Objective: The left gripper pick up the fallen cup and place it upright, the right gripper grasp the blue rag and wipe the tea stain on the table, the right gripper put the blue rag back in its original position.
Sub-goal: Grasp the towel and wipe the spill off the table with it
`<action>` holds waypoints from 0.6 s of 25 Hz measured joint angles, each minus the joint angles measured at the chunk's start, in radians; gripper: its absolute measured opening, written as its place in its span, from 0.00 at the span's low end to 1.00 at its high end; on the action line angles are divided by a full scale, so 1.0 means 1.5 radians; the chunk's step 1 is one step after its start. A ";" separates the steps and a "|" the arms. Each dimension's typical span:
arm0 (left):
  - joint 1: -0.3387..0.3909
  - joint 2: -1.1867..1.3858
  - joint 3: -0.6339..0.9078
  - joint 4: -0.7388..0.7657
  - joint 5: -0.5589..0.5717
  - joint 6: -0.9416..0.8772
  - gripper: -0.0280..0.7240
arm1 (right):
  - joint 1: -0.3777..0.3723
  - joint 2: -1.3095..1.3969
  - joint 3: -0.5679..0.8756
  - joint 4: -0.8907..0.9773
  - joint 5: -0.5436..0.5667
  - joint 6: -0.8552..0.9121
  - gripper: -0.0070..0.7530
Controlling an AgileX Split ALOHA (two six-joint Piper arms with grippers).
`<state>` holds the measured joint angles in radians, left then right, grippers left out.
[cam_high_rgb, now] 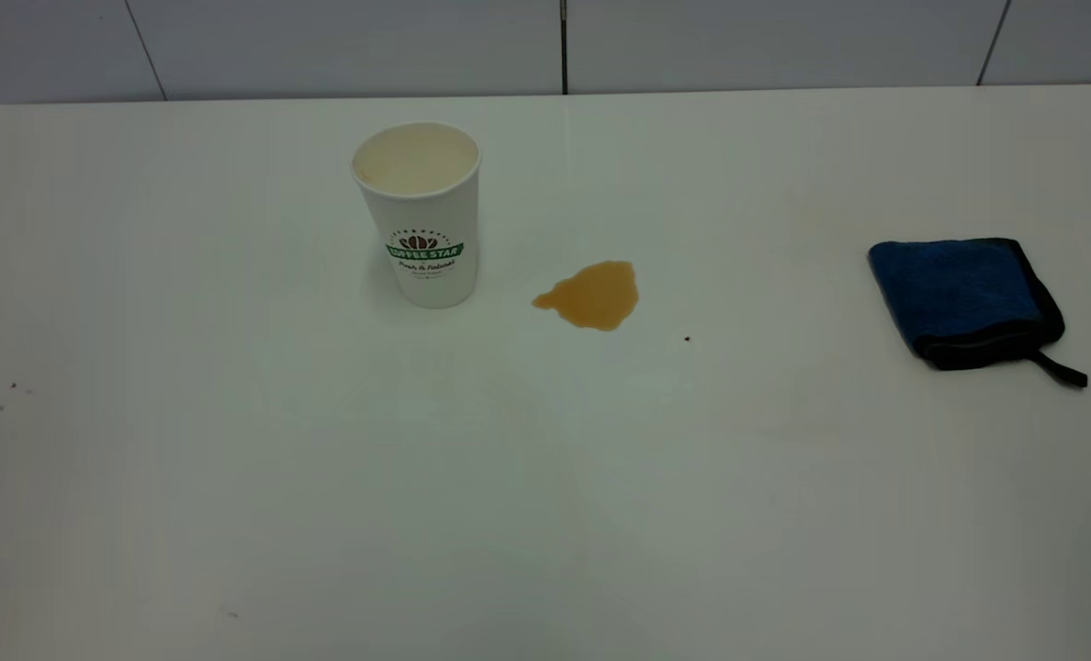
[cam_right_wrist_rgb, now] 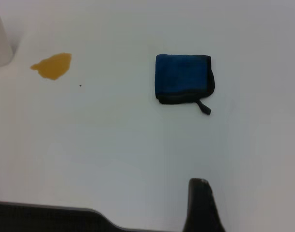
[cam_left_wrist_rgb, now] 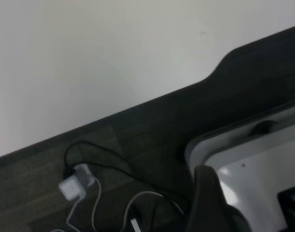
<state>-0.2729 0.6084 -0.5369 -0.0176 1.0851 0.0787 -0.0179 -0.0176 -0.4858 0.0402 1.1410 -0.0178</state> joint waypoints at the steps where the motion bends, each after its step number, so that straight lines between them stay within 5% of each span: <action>1: 0.000 -0.024 0.017 0.006 0.001 -0.003 0.70 | 0.000 0.000 0.000 0.000 0.000 0.000 0.73; 11: 0.001 -0.293 0.035 0.015 0.017 -0.045 0.70 | 0.000 0.000 0.000 0.000 0.000 0.000 0.73; 15: 0.051 -0.376 0.035 0.016 0.021 -0.045 0.70 | 0.000 0.000 0.000 0.000 0.000 0.000 0.73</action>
<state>-0.1969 0.0447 -0.4849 0.0064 1.1163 0.0105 -0.0179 -0.0176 -0.4858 0.0402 1.1410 -0.0178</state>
